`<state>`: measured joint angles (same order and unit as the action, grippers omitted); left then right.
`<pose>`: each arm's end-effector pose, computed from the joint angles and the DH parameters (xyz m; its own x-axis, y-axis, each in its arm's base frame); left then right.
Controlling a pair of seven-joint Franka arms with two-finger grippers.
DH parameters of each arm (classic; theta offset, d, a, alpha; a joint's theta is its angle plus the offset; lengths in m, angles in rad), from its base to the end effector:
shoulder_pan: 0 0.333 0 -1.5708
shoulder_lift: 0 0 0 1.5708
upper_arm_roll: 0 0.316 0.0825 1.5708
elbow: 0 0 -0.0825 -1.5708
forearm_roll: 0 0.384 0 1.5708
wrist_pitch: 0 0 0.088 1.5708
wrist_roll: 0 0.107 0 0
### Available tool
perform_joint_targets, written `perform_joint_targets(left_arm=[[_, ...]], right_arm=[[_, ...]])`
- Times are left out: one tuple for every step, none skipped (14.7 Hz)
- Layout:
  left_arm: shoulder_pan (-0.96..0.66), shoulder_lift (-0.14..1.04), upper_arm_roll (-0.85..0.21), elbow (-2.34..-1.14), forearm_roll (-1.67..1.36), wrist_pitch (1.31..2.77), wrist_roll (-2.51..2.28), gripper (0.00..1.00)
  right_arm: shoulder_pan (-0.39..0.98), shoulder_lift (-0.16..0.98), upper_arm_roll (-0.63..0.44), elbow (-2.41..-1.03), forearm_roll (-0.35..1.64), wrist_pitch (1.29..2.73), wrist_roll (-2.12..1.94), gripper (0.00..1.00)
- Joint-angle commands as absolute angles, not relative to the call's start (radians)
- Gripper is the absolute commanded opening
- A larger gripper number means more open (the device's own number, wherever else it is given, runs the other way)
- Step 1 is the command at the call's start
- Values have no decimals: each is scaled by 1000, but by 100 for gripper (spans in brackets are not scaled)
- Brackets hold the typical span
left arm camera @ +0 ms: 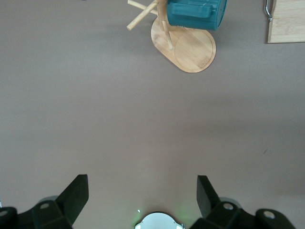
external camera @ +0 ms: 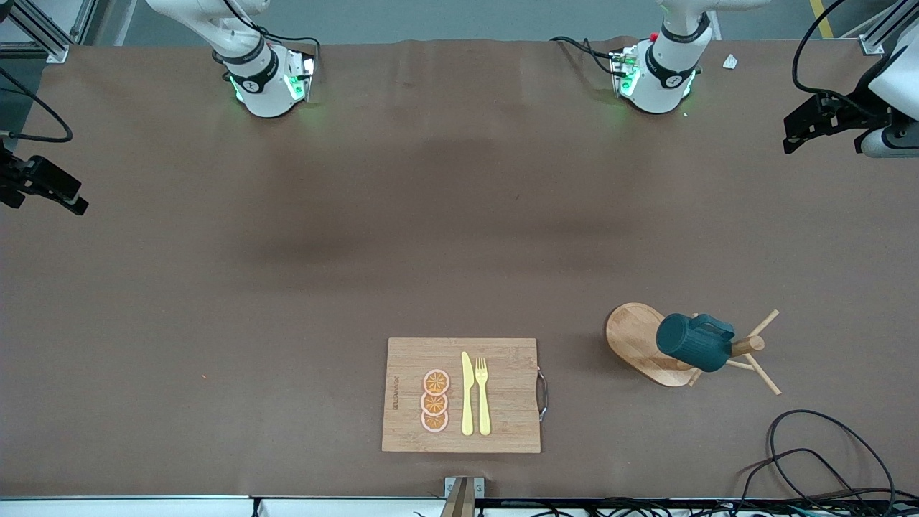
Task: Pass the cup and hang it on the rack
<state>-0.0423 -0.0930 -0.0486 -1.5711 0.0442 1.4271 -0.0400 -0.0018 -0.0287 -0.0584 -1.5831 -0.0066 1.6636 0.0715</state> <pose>0.5082 -0.0424 0.6617 0.9978 -0.0441 -0.0489 -0.0465 -0.9976 -0.0505 0.5541 -0.0346 0.6432 0.9854 -0.1305 0.1090 -0.1310 -0.9914 -0.0029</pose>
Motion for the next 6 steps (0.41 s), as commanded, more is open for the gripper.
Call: perform_joint_targets(left_arm=[[-43,-117,-41,-1591,23,1430,-34,100],[-38,-118,-43,-1591,17,1430,-40,100],[-29,-118,-48,-1591,17,1430,-38,100],[-26,-118,-51,-1591,15,1430,-41,100],[-26,-118,-57,-1591,11,1430,-43,100],[-26,-118,-64,-1591,9,1430,-46,100]], right_arm=[[-3,-43,-57,-1594,-9,1669,77,100],[-3,-43,-57,-1594,-9,1670,77,100],[-3,-43,-57,-1594,-9,1671,77,100],[-3,-43,-57,-1594,-11,1671,77,100],[-3,-43,-57,-1594,-9,1669,77,100],[-3,-43,-57,-1594,-9,1669,77,100]])
